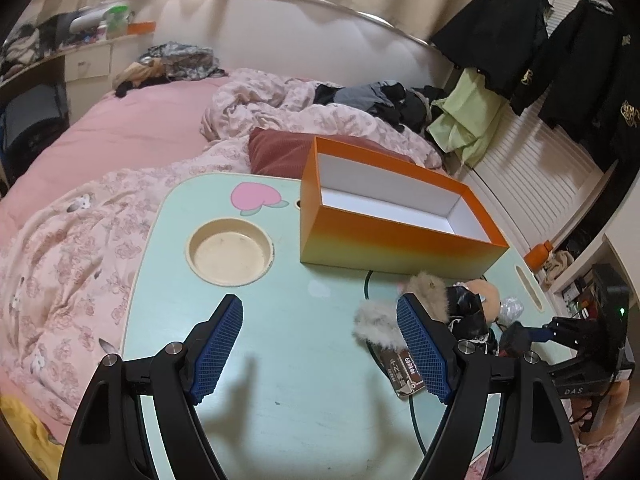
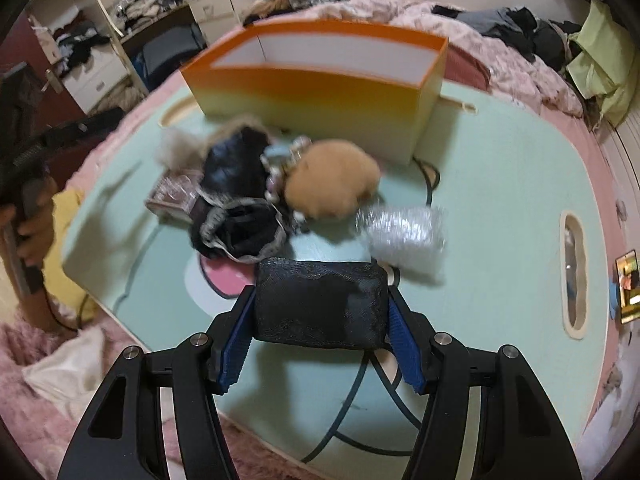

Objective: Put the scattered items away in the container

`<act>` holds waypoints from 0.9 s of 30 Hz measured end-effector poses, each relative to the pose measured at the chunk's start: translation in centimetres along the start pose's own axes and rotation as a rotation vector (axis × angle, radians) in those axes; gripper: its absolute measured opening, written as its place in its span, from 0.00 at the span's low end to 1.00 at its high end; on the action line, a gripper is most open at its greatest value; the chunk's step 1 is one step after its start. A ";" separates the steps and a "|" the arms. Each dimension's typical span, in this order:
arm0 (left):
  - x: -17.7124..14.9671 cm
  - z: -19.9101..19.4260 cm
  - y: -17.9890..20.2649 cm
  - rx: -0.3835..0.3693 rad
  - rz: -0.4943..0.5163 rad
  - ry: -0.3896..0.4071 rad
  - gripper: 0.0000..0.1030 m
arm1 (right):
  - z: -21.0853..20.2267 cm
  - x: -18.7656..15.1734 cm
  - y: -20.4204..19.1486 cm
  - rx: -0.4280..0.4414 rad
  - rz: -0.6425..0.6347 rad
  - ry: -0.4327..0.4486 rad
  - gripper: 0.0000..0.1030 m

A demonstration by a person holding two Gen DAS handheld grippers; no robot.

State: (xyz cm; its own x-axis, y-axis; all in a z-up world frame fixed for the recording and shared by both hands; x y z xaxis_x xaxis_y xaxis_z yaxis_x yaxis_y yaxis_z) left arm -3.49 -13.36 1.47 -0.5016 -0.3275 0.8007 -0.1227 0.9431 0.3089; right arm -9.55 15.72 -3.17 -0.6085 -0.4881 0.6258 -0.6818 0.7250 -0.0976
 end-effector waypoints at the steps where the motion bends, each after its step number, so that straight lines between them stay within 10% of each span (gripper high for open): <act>1: 0.0 0.0 0.0 -0.001 0.000 -0.001 0.77 | 0.1 0.1 0.2 -0.012 0.004 -0.005 0.61; 20: 5.4 3.4 8.8 -0.086 0.151 -0.085 0.80 | -2.0 13.4 1.0 -0.104 0.062 0.218 0.65; 27: 5.7 9.1 8.2 0.075 0.198 -0.129 0.80 | 2.4 14.4 1.9 -0.164 0.110 0.183 0.65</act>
State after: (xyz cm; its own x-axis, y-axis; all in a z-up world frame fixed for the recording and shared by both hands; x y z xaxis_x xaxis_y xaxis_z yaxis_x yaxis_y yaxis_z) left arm -15.17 -7.00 3.84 -0.6271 -0.1304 0.7679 -0.0722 0.9914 0.1094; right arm -20.60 8.94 3.77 -0.5815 -0.3167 0.7494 -0.5318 0.8450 -0.0556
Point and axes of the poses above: each gripper's, at about its wrist camera, not at the fingertips, and z roughly the way its jaws point, y to its right, x to its top, the point moved 7 cm from there along z, roughly the way its jaws point, and after that the axes turned 12 degrees about y, right-handed, at the moved point
